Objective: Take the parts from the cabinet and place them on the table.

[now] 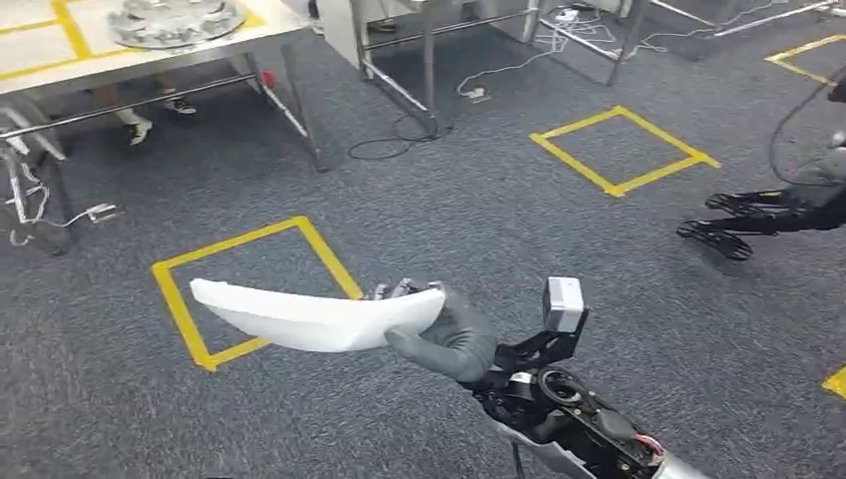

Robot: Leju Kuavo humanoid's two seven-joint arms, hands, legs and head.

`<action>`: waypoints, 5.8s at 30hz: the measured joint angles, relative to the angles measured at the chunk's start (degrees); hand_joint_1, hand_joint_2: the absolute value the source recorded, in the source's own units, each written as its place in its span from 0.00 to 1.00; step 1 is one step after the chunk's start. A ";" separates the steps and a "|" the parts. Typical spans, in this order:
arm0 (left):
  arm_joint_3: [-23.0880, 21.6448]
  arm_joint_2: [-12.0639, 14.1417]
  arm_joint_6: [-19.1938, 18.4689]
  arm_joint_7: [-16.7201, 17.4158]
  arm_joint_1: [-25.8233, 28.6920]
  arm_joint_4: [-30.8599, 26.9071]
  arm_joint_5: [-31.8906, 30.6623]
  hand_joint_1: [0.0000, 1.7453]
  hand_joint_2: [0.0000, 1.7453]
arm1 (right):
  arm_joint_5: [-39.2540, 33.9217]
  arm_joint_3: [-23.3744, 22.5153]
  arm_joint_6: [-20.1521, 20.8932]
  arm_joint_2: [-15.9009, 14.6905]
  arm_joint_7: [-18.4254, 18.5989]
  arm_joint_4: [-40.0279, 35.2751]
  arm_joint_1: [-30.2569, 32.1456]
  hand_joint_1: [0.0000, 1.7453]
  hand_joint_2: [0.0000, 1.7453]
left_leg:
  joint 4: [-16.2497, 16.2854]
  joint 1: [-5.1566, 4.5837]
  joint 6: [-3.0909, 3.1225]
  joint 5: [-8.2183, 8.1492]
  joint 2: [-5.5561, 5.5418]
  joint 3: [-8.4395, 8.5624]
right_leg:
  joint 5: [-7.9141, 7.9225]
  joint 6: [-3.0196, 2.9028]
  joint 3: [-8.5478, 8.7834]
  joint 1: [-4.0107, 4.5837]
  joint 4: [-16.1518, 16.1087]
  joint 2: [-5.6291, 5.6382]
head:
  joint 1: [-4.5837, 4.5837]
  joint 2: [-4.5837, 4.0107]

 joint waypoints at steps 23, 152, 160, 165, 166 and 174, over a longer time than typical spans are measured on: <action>0.00 -0.20 -0.13 -0.09 -0.08 0.04 0.07 0.00 1.00 | 0.11 -0.02 -0.31 0.15 0.09 0.35 0.72 0.75 1.00 | 7.07 0.39 -3.07 -1.30 0.16 -3.75 | 3.46 -2.16 -0.76 -0.42 -1.89 -0.61 | -0.48 0.00; -0.02 -0.31 -1.05 -0.07 0.03 0.17 0.90 0.00 1.00 | -0.83 -0.18 -2.75 0.90 0.07 2.78 -0.16 0.75 1.00 | -5.27 2.74 -1.49 -2.59 -0.76 8.31 | 5.79 3.97 -8.19 -2.92 6.23 3.88 | 1.72 0.00; -0.02 -0.22 -1.01 -0.07 -0.39 0.33 1.01 0.00 1.00 | -1.22 -0.11 -2.47 1.01 0.09 2.91 -0.35 0.75 1.00 | 2.30 3.67 -4.25 -6.41 -0.81 5.52 | 3.90 0.54 -5.51 -2.38 2.89 5.05 | 0.15 0.00; -0.02 -0.37 -0.50 0.04 -0.22 0.33 1.88 0.00 1.00 | -1.16 0.04 -2.16 1.01 -0.09 3.28 -0.87 0.75 1.00 | 21.78 1.31 -2.05 -10.34 -0.79 -8.34 | 3.28 -0.55 -4.44 -1.15 2.12 4.93 | -1.75 0.00; -0.02 -0.37 -0.46 0.22 -0.11 0.33 1.92 0.00 1.00 | -0.96 0.09 -2.14 1.01 -0.20 3.37 -0.88 0.75 1.00 | 19.61 0.79 -1.31 -8.01 -0.80 -8.23 | 3.09 -0.82 -4.10 -0.94 2.07 5.06 | -2.05 0.00; -0.02 0.02 -0.33 0.22 -0.26 0.35 1.88 0.00 1.00 | -0.37 0.42 -2.16 1.16 -0.72 3.82 -1.74 0.75 1.00 | 1.68 -1.22 1.16 -0.54 -0.86 -1.63 | 1.59 0.27 -2.36 0.01 0.79 5.43 | -3.04 0.00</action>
